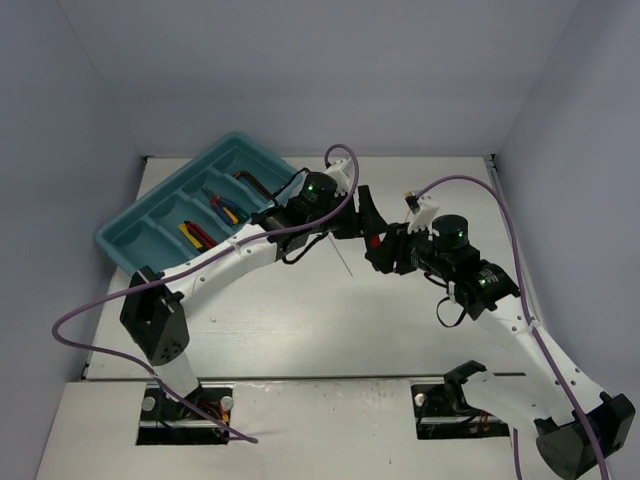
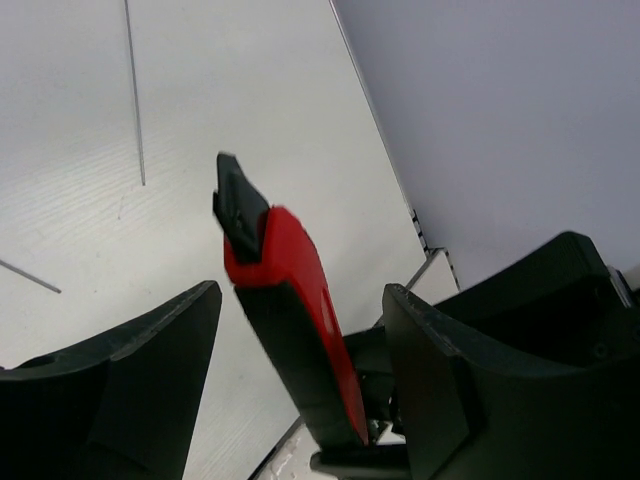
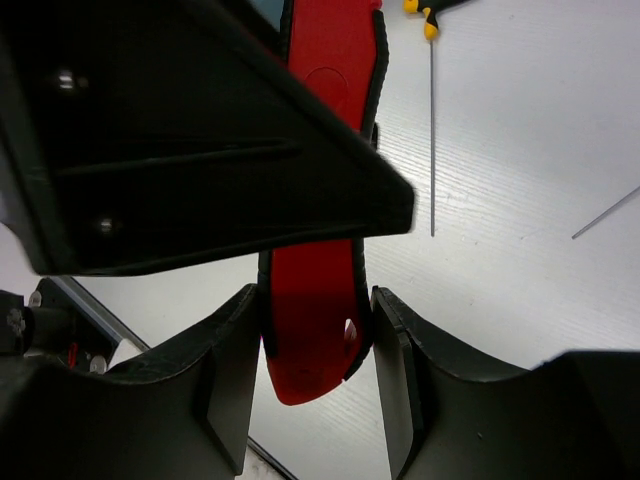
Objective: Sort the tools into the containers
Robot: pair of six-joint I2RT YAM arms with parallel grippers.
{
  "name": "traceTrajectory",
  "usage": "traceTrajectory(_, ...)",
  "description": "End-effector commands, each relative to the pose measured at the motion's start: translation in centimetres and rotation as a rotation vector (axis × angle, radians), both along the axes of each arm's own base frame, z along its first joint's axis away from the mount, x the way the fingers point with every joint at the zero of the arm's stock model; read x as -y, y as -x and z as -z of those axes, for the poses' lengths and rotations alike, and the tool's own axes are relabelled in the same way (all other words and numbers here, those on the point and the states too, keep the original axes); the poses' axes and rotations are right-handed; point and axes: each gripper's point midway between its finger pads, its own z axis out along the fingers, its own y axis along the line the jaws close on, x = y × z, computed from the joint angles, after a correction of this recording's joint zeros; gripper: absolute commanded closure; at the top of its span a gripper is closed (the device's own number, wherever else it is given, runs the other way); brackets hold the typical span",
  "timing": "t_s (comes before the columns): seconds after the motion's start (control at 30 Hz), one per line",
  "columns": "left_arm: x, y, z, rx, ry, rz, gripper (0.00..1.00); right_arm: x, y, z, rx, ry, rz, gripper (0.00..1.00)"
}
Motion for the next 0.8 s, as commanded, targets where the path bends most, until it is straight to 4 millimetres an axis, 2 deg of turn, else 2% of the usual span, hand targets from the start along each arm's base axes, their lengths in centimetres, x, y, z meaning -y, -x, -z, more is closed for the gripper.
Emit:
traceTrajectory(0.0, 1.8, -0.6, -5.5, 0.092, 0.132, -0.011, 0.51, -1.3, -0.4, -4.4, 0.151, -0.062, -0.071, 0.97)
traceTrajectory(0.07, 2.0, -0.7, -5.0, 0.083, 0.129, -0.015, 0.74, -1.4, -0.5, -4.4, 0.154, -0.057, -0.074, 0.96)
traceTrajectory(0.1, 2.0, -0.7, -4.7, 0.079, 0.126, -0.018, 0.77, -1.4, -0.5, -4.4, 0.154, -0.056, -0.074, 0.95)
traceTrajectory(0.17, 1.4, -0.9, -4.1, 0.070, 0.109, -0.045, 0.99, -1.4, -0.9, -4.2, 0.152, -0.044, -0.071, 0.90)
traceTrajectory(0.27, 0.0, -1.7, -3.3, 0.056, 0.078, -0.086, 1.00, -1.1, -1.4, -3.7, 0.147, -0.024, -0.049, 0.62)
traceTrajectory(0.33, -1.9, -2.8, -2.7, 0.040, 0.050, -0.130, 1.00, -0.8, -1.7, -3.5, 0.150, -0.010, -0.029, 0.34)
traceTrajectory(0.37, -2.9, -3.3, -2.3, 0.030, 0.035, -0.152, 1.00, -0.6, -1.8, -3.5, 0.153, -0.005, -0.023, 0.23)
traceTrajectory(0.47, -8.4, -5.5, -0.6, -0.018, -0.035, -0.266, 1.00, 0.0, -2.0, -3.2, 0.162, 0.020, -0.003, 0.10)
traceTrajectory(0.5, -11.2, -7.0, -0.3, -0.019, -0.062, -0.332, 1.00, 0.2, -2.1, -3.0, 0.164, 0.030, 0.000, 0.09)
traceTrajectory(0.53, -12.8, -7.0, 0.1, -0.029, -0.091, -0.356, 1.00, 0.3, -2.0, -2.6, 0.158, 0.039, 0.005, 0.09)
traceTrajectory(0.63, -21.0, -9.2, 1.2, -0.073, -0.181, -0.537, 1.00, 1.0, -2.0, -1.6, 0.146, 0.076, 0.022, 0.09)
traceTrajectory(0.77, -30.9, -10.9, 2.9, -0.144, -0.273, -0.755, 1.00, 1.9, -2.0, 0.1, 0.116, 0.117, 0.044, 0.09)
